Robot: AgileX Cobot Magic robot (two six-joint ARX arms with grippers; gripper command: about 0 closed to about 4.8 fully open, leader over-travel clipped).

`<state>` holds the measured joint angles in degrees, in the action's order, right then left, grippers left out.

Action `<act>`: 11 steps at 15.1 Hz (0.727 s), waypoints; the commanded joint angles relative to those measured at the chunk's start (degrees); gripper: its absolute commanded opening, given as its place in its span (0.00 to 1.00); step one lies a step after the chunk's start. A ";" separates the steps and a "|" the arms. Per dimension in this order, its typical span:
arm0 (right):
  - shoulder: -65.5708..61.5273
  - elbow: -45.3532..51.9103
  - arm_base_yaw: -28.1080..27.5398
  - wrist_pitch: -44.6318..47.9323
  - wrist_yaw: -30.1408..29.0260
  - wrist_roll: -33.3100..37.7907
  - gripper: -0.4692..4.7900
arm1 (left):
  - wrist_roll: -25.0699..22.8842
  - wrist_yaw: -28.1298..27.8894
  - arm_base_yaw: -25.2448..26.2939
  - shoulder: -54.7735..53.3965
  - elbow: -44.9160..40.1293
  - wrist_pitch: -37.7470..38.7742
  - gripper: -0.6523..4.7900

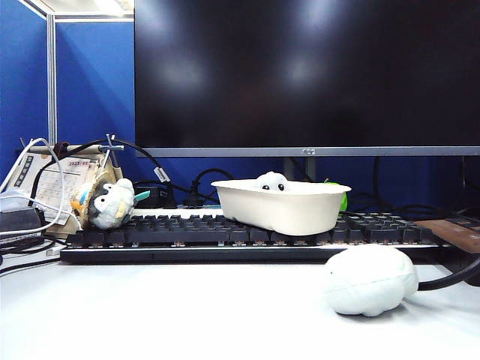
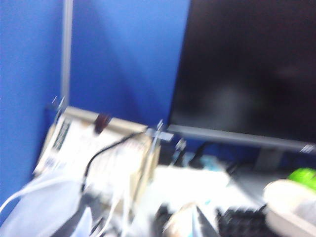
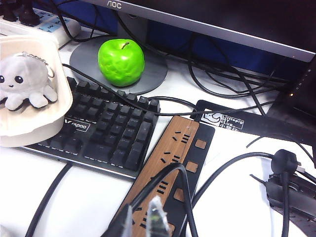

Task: Identity fluffy octopus among items on the table, put them into the paper lunch box.

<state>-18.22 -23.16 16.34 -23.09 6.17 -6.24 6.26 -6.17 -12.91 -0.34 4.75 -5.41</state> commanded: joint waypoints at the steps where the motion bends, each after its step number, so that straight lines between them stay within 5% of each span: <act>1: 0.02 -0.24 0.00 0.59 -0.09 0.22 0.19 | 0.20 -0.02 3.74 0.15 0.07 5.40 0.61; 11: 0.02 -0.24 0.00 0.59 -0.09 0.22 0.19 | 0.20 -0.02 11.41 0.15 0.07 12.28 0.61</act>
<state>-18.22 -23.16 16.36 -23.07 6.17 -6.24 6.26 -6.17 -1.56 -0.34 4.75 7.11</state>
